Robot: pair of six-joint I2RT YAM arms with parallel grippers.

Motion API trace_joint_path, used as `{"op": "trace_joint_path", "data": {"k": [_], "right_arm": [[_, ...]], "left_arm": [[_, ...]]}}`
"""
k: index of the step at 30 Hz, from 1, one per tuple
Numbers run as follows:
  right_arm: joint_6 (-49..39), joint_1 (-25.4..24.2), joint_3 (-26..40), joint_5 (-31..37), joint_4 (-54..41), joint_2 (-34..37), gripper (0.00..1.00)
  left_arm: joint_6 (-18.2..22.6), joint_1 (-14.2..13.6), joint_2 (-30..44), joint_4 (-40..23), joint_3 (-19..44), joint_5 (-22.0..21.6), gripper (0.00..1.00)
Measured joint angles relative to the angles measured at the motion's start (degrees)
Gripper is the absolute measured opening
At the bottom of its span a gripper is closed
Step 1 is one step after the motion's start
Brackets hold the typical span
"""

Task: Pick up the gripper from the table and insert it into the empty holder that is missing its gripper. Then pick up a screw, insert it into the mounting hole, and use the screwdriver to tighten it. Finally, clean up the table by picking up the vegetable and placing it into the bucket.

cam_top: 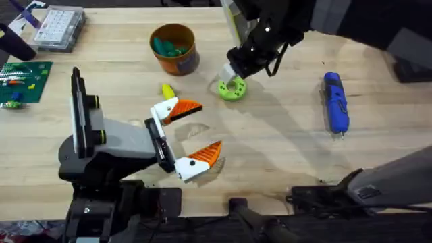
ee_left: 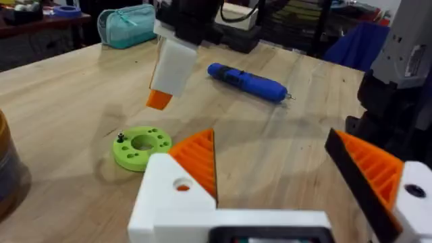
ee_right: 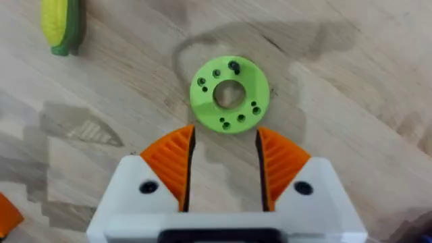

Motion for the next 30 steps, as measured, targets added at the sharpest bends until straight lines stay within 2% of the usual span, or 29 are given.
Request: {"op": "trace_joint_path", "data": {"k": [8,30], "right_arm": [[4.1,0.0,0.0,-0.2,3.2,1.3,0.527],[5.3,0.0,0.0,-0.2,11.0,10.4,0.527]], "left_arm": [[0.0,0.0,0.0,0.0,0.0,0.0,0.986],[0.0,0.0,0.0,0.0,0.0,0.0,0.986]]}}
